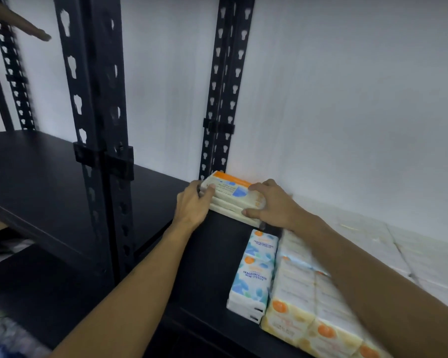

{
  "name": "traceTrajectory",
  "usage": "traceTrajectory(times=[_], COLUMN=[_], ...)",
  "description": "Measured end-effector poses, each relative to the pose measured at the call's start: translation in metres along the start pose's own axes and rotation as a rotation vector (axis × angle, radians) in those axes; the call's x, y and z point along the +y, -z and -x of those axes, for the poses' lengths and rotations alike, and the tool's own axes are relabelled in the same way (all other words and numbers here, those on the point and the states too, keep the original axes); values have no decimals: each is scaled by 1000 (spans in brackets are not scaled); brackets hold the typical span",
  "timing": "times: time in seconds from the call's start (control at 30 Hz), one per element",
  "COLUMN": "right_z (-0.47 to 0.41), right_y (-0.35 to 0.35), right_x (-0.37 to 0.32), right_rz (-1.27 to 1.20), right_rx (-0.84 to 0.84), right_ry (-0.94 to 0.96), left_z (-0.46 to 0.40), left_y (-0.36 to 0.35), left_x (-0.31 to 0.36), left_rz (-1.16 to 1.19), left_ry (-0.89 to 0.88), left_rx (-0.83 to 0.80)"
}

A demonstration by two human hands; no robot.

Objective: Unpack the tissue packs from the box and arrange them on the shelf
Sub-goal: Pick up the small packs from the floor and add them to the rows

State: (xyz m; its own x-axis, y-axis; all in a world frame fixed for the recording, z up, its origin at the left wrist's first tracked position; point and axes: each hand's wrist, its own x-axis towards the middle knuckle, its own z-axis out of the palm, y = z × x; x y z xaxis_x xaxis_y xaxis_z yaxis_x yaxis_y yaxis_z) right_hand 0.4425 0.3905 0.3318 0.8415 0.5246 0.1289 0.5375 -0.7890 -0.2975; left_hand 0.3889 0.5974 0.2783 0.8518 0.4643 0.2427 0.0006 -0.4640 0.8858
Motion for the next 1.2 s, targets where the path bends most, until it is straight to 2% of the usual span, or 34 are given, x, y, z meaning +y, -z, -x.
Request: traceTrajectory(times=[0.17, 0.33, 0.47, 0.97, 1.2], right_z=[-7, -8, -7, -1, -2], right_y=[-4, -6, -7, -6, -7], right_x=[8, 10, 9, -3, -1], right_rz=[-67, -43, -9, 213, 36], right_rx=[37, 39, 31, -4, -8], right_ry=[-26, -12, 10, -61, -27], left_z=[-12, -10, -9, -12, -10], left_y=[-4, -7, -7, -5, -5], left_x=[-9, -8, -10, -19, -19], left_rz=[-57, -15, 17, 51, 61], left_ry=[7, -26, -23, -13, -37], left_rx=[-9, 62, 101, 87, 80])
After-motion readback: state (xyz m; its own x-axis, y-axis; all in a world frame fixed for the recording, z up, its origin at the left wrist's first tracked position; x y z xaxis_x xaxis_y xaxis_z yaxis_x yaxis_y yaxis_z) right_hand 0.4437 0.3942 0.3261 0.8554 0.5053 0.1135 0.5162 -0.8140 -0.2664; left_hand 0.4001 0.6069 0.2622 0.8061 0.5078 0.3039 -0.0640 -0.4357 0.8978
